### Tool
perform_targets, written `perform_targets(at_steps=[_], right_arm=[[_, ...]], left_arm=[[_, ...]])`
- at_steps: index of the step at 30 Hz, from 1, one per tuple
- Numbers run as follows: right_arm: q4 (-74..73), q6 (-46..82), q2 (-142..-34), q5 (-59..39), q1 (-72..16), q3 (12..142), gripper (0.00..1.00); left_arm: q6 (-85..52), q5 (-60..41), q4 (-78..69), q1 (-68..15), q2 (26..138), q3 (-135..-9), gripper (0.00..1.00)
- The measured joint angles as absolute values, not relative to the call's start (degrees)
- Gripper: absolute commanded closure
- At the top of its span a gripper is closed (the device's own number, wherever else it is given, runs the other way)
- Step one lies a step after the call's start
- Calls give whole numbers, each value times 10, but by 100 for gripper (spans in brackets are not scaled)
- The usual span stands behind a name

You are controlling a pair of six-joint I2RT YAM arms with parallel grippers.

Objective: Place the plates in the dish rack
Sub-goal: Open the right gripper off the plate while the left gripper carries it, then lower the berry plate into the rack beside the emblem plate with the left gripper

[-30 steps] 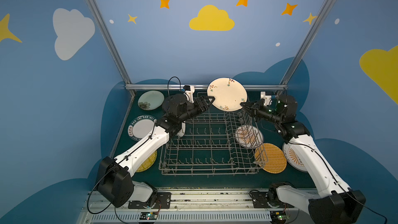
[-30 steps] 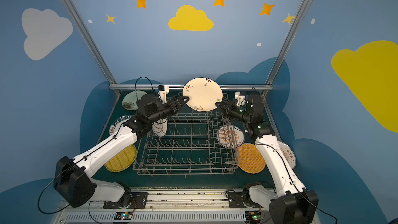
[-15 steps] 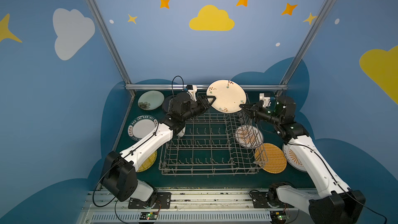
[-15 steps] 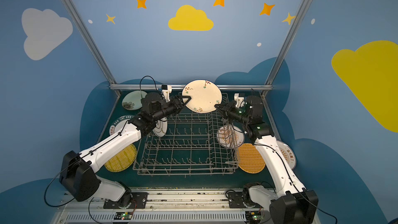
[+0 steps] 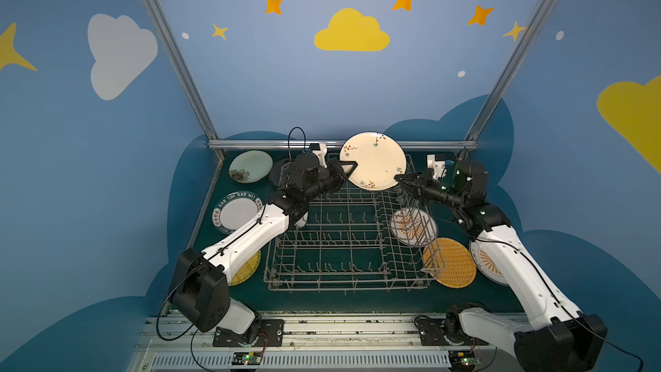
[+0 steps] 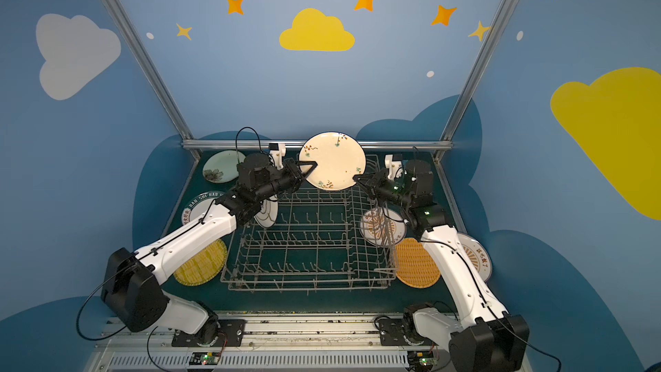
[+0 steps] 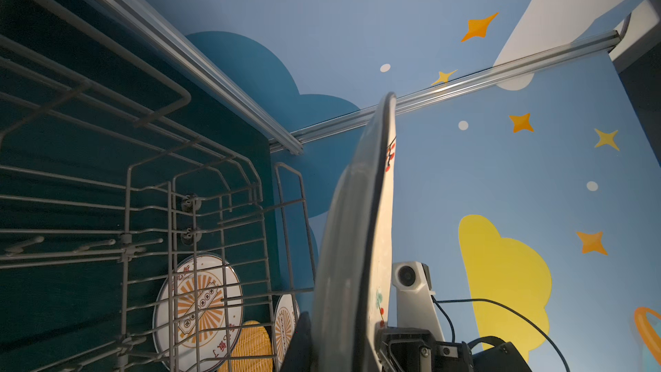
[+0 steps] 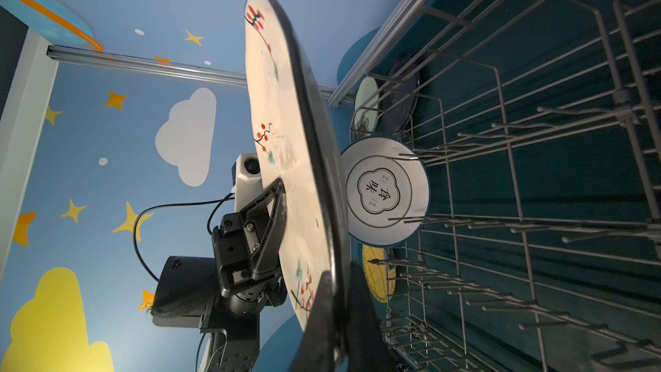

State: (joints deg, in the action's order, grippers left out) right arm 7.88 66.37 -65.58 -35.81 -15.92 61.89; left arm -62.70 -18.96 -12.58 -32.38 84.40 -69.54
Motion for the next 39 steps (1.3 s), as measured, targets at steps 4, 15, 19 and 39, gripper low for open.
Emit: perform_targets(at_steps=[4, 15, 19, 39], right_arm=[[78, 641, -656, -368, -175, 625, 40], [126, 493, -598, -369, -190, 650, 15], [128, 455, -572, -365, -199, 650, 15], [124, 410, -560, -377, -223, 599, 14]], left_arm=[[-627, -170, -100, -324, 814, -675, 96], [-413, -26, 285, -297, 637, -761, 96], [-317, 18, 426, -274, 611, -858, 96], [-119, 101, 660, -245, 804, -998, 96]])
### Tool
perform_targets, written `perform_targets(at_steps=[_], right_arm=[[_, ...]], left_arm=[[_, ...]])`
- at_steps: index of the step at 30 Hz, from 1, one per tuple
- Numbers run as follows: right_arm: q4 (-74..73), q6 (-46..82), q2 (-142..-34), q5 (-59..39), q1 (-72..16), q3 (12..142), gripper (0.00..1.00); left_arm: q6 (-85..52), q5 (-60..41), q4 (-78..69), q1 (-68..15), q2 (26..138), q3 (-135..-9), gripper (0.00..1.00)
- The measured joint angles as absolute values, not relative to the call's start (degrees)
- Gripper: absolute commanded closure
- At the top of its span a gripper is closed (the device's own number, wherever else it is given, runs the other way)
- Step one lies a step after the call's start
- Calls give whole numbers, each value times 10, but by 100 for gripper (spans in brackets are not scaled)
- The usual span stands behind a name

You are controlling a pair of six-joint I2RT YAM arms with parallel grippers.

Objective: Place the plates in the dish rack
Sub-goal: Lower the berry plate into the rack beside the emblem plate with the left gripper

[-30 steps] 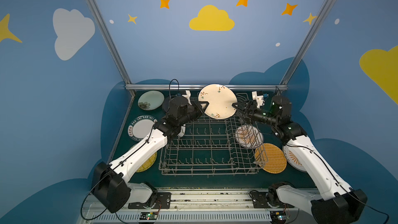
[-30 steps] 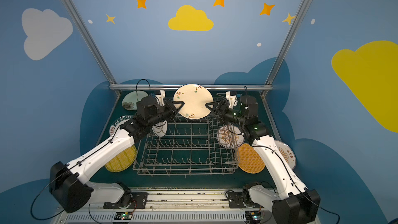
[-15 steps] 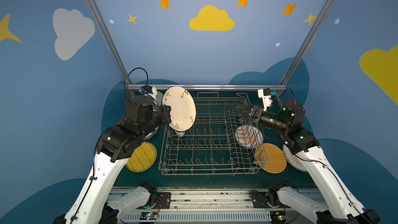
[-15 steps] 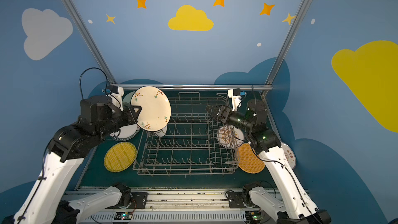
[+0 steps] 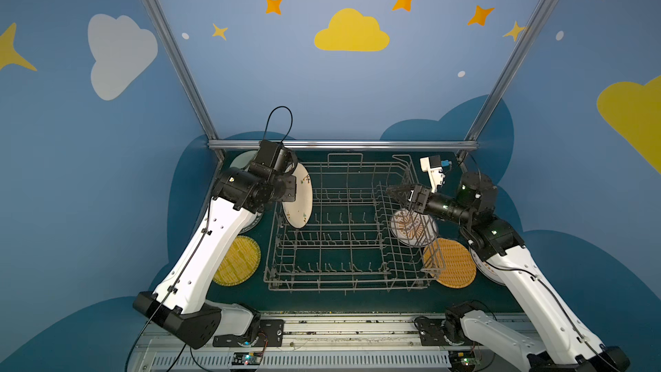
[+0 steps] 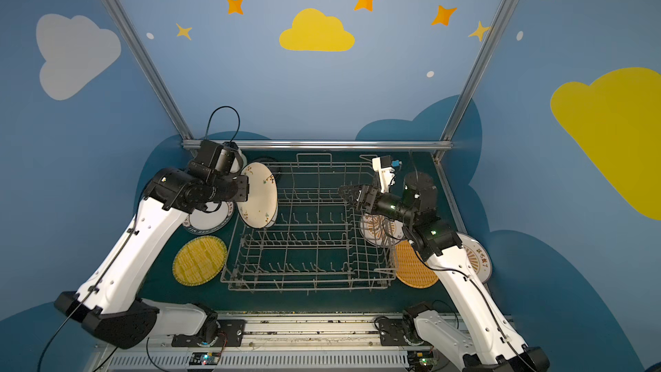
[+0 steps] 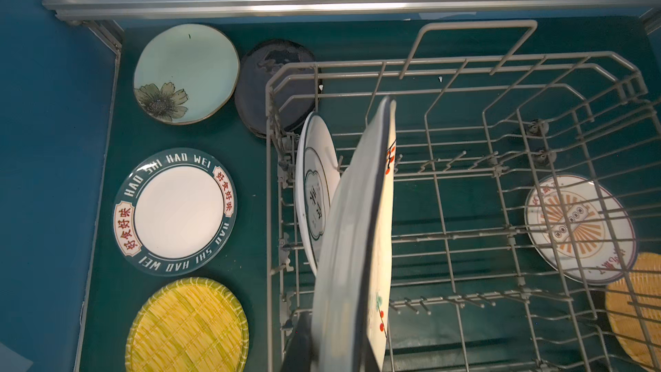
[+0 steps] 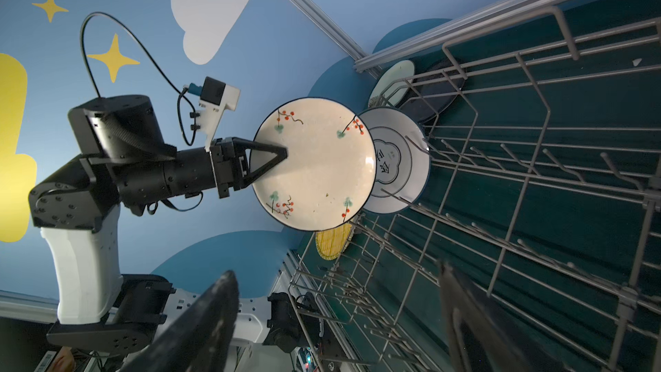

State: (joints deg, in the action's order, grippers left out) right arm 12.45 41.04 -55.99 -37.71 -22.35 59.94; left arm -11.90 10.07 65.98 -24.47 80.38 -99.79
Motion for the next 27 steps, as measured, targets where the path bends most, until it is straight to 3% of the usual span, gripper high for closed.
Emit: perform_targets(at_steps=[27], right_arm=[[124, 398, -559, -381, -227, 579, 14]], left_arm=[[-97, 148, 628, -245, 985, -1051, 96]])
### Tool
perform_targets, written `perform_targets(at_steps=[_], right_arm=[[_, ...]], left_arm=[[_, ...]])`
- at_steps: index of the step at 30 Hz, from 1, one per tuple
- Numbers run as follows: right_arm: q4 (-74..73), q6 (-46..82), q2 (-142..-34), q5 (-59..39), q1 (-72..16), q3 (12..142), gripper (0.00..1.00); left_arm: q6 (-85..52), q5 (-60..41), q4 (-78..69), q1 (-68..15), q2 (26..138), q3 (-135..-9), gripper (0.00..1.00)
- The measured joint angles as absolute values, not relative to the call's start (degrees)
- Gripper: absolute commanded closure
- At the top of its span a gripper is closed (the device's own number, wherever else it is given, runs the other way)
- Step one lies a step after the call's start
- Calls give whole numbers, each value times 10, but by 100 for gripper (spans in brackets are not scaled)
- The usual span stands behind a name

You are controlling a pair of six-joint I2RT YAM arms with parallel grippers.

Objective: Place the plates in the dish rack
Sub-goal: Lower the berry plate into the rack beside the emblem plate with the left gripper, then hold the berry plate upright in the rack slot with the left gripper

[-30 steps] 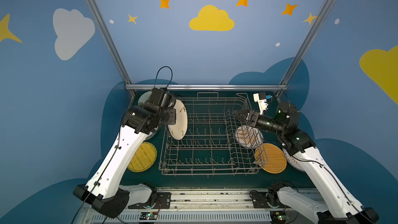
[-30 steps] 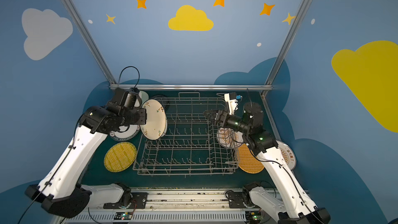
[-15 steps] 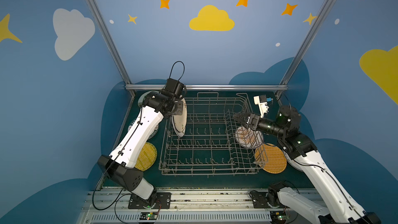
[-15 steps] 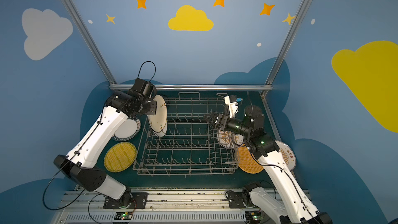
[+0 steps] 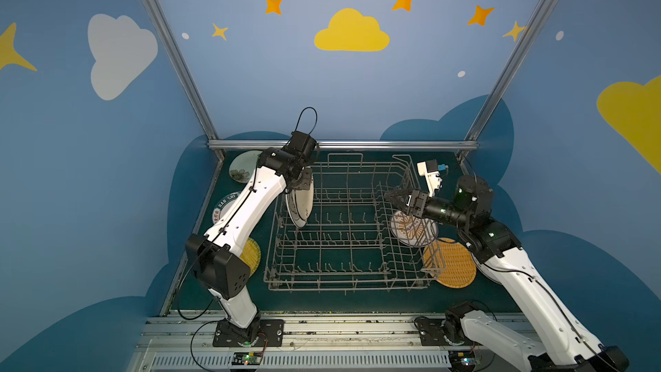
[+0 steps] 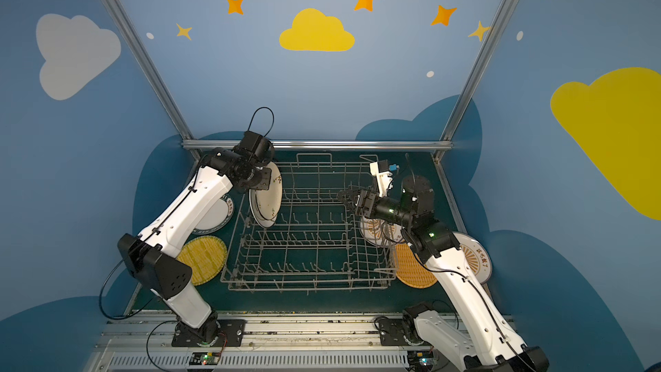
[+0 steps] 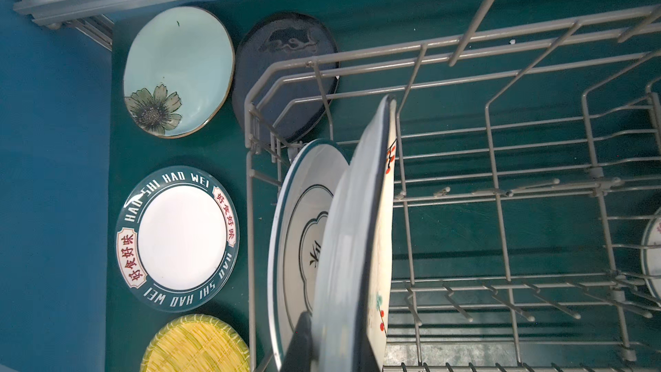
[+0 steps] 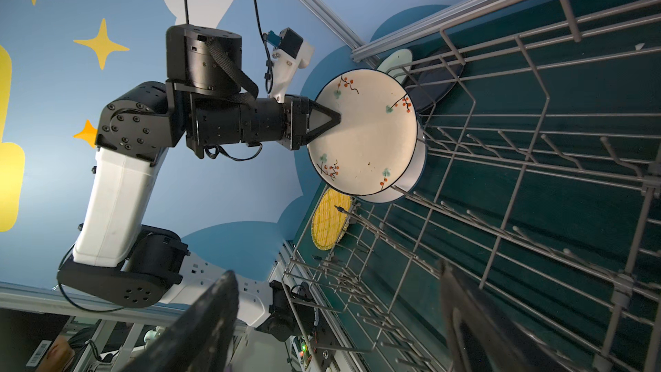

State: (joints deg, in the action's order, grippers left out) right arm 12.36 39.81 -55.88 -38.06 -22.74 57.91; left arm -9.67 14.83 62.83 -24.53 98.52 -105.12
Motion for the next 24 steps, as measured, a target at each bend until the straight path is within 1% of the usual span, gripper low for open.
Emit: perform_targets(at_steps=[17, 24], right_arm=[[128, 398, -567, -380, -235, 579, 14], [128, 398, -567, -380, -237, 579, 14]], left_arm=[[-114, 130, 628, -246, 1033, -1051, 96], [-114, 107, 628, -246, 1055, -1051, 96]])
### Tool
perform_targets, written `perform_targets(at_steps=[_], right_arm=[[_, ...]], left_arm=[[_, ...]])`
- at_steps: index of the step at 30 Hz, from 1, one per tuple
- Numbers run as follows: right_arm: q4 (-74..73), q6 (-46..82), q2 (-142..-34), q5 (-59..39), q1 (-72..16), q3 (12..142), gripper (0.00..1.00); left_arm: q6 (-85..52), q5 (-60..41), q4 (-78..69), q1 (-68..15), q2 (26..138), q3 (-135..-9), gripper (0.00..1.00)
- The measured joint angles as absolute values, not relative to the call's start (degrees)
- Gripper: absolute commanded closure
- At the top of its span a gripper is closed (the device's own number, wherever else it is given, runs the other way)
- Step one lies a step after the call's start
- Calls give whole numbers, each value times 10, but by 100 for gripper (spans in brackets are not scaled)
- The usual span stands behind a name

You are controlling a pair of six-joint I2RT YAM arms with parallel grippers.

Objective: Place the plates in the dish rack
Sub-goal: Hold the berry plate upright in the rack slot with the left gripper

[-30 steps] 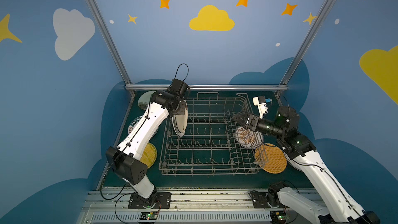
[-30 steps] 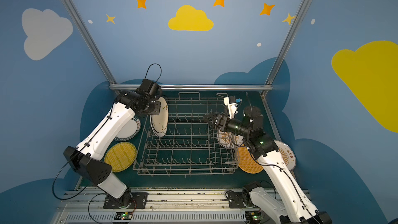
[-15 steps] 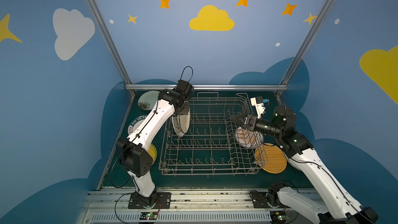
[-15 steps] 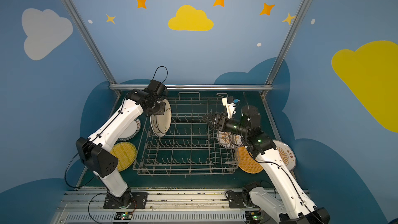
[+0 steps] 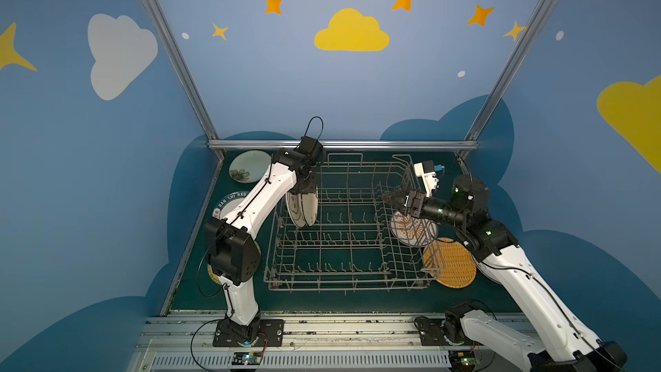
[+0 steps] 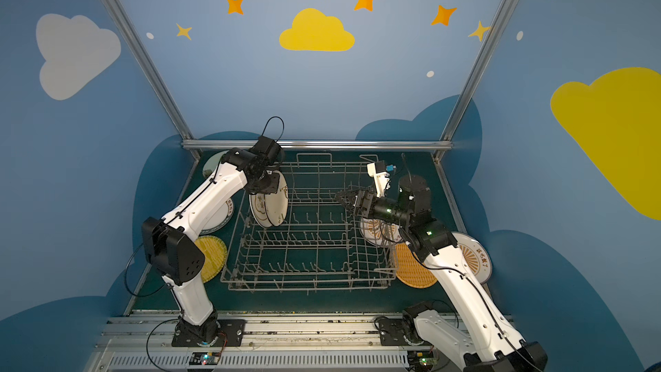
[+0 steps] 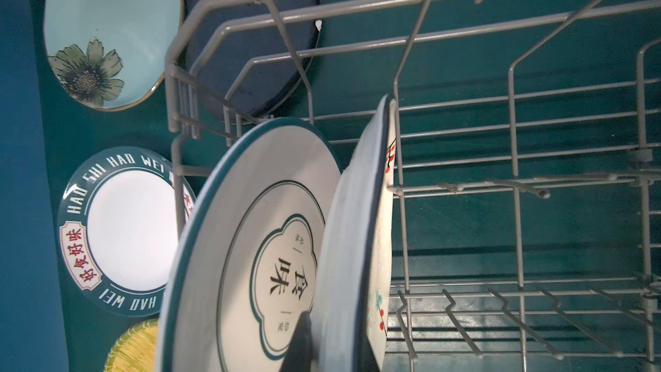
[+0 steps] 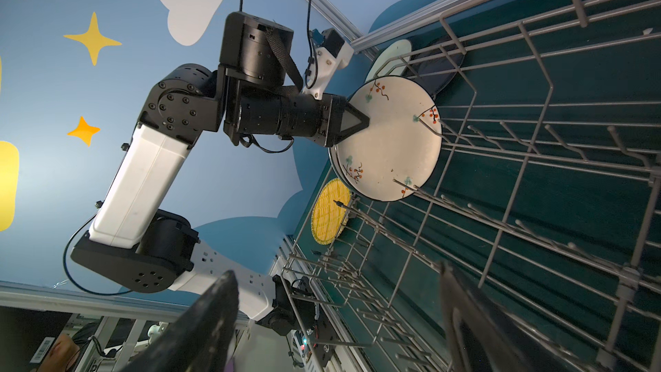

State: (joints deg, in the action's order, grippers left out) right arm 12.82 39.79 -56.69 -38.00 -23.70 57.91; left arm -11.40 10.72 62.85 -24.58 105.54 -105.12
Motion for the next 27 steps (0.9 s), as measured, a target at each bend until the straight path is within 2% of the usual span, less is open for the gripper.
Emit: perform_targets(at_steps=[16, 22, 27], right_arm=[[128, 389, -566, -380, -239, 573, 14], [129, 386, -565, -380, -239, 570, 14], [129, 385, -562, -380, -239, 570, 14]], left_arm=[[-112, 46, 614, -208, 1060, -1032, 96], [-112, 45, 613, -208, 1060, -1031, 87], [-112, 43, 613, -208, 1060, -1032, 84]])
